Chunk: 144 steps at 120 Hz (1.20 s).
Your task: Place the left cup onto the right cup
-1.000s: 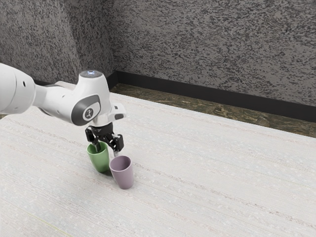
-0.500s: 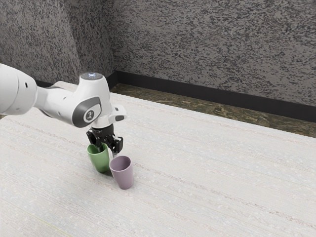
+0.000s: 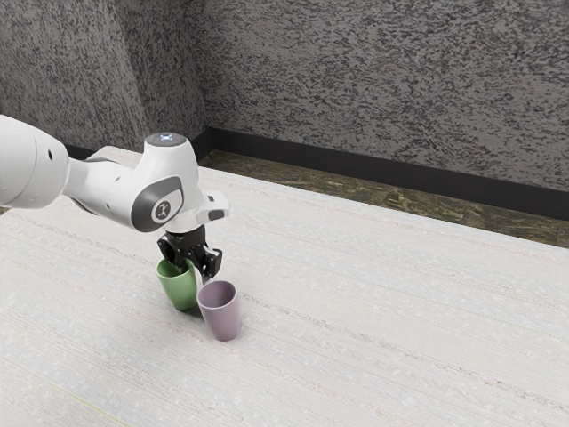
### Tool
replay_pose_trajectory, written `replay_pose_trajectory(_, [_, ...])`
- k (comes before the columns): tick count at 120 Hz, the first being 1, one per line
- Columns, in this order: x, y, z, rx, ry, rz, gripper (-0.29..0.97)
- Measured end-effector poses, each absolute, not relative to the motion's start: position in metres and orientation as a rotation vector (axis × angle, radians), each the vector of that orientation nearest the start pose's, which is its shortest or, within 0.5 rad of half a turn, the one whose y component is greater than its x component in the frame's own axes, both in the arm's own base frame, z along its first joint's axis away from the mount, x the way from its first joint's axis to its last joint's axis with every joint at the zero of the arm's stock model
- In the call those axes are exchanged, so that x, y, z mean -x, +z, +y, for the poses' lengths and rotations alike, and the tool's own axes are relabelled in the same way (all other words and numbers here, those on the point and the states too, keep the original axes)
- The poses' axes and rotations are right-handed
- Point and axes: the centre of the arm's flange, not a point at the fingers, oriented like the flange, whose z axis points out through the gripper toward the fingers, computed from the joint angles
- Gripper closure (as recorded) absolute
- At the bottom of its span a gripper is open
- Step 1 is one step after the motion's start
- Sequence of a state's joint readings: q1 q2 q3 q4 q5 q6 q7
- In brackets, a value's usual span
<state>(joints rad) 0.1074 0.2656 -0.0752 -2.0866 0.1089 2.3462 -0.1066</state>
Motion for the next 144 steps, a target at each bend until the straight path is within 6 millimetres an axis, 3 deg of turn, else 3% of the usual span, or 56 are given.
replay_pose_trajectory(144, [-0.581,0.2913,0.0288,3.08,0.003,-0.106,0.63])
